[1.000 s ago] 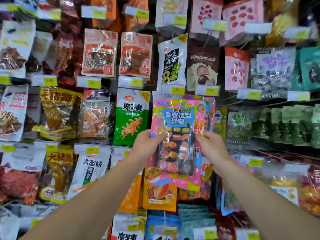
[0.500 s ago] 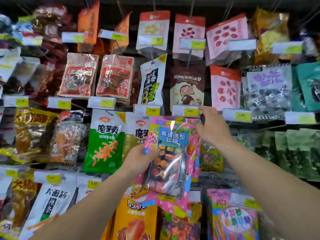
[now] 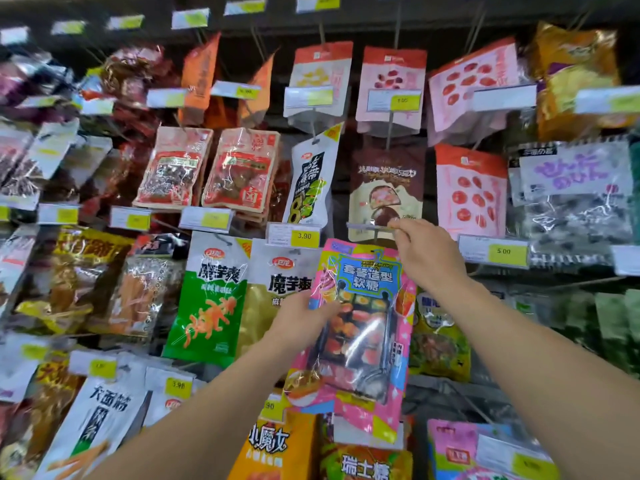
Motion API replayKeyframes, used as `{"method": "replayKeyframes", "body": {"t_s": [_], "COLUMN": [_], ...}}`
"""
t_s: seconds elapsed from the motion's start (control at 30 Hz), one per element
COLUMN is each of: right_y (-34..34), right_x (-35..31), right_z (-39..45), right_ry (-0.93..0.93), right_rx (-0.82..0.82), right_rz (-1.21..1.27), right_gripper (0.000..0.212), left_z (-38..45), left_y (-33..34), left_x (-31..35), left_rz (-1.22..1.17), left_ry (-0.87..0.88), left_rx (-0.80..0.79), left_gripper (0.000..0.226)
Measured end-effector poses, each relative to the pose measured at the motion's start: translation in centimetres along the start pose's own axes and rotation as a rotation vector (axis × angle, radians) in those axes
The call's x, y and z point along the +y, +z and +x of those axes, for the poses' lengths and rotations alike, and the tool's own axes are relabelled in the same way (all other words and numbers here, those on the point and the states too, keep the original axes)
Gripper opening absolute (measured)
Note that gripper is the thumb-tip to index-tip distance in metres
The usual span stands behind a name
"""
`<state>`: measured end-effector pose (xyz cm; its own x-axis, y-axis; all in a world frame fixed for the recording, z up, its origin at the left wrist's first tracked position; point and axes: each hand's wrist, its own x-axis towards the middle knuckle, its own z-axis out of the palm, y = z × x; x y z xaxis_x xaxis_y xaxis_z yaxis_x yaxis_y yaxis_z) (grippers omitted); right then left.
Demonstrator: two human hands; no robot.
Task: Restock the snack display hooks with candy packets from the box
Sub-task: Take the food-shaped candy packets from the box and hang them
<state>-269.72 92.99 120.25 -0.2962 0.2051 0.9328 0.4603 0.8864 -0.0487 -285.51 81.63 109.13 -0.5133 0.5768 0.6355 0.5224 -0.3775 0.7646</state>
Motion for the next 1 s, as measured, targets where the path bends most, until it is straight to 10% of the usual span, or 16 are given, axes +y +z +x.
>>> {"method": "replayKeyframes", "body": {"t_s": [0.77,1.0], "right_y": [0.2,3.9], "right_x": [-0.1,2.1], "right_z": [-4.0,-13.2], "right_ry": [-0.036,0.269], "right_rx": [-0.022,-0.239], "right_rz": [-0.045,0.209], "right_gripper": [0.045,0.079], "left_z": [2.6,-1.0], "left_y": [3.4,3.0], "left_x": [-0.7,-4.0], "left_rz": [0.051,0.332], "left_ry": [-0.141,-0.019], "left_rx": [0.072,0.151], "left_gripper": [0.024,0.037]}}
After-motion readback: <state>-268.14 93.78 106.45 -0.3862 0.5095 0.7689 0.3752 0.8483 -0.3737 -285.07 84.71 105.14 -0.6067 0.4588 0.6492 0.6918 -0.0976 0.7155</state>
